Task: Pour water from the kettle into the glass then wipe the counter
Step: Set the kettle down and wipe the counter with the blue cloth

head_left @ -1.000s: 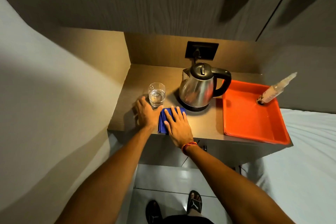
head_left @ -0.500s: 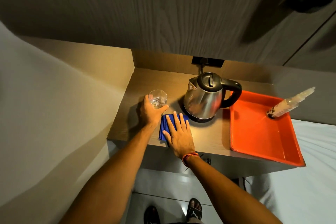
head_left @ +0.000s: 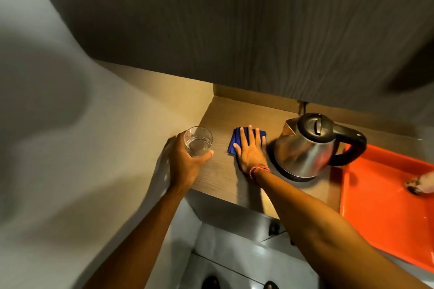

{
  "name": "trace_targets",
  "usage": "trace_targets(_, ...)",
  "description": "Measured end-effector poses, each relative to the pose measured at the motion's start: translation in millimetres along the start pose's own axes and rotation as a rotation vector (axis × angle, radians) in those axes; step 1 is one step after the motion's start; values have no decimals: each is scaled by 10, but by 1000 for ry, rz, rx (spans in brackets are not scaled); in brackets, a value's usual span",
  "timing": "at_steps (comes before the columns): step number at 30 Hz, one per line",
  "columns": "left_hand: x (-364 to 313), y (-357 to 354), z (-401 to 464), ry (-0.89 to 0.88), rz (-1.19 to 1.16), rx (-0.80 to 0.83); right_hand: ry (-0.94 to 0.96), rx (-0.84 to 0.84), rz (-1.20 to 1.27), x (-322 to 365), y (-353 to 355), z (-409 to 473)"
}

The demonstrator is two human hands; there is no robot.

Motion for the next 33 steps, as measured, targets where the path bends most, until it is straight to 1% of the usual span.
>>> trace_targets(3,7,182,41,-16,-9,-45,14,-3,-37,146,-16,70)
trace_targets(7,32,368,187,-41,23,-92,200,17,-63,880,-262,-88)
trace_targets(9,21,366,242,-43,24,-89,283,29,-62,1104,-391,-234)
trace_targets(12,11,246,232,-27,8,-64,351,53,-81,1047,-510,-437)
trace_targets(14,-4,150,214,4,-20,-50,380,38,-89,923,-518,-552)
trace_targets(18,-118,-199,206,58,-78,-2,326,-24,-61,500,-413,-708)
trace_targets(23,-160,-781,34,144,-148,152,185,-79,-79,-20,-383,-1005)
trace_targets(27,-172,-1040,-124,170,-109,247,102,-102,-53,-206,-389,-1220)
trace_targets(31,-160,-1107,-190,201,-70,237,71,-95,8,-259,-333,-1335)
trace_targets(33,-188,-1090,-156,194,-79,224,26,-135,146,-270,-216,-1307)
Point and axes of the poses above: each hand's wrist, its own z-axis towards the middle knuckle, its own y-axis out of the back of the hand, x = y × z, the point moved 9 cm from there along z, towards the middle knuckle, and after that the axes turned 2 degrees about -x, right-handed, at the moved point
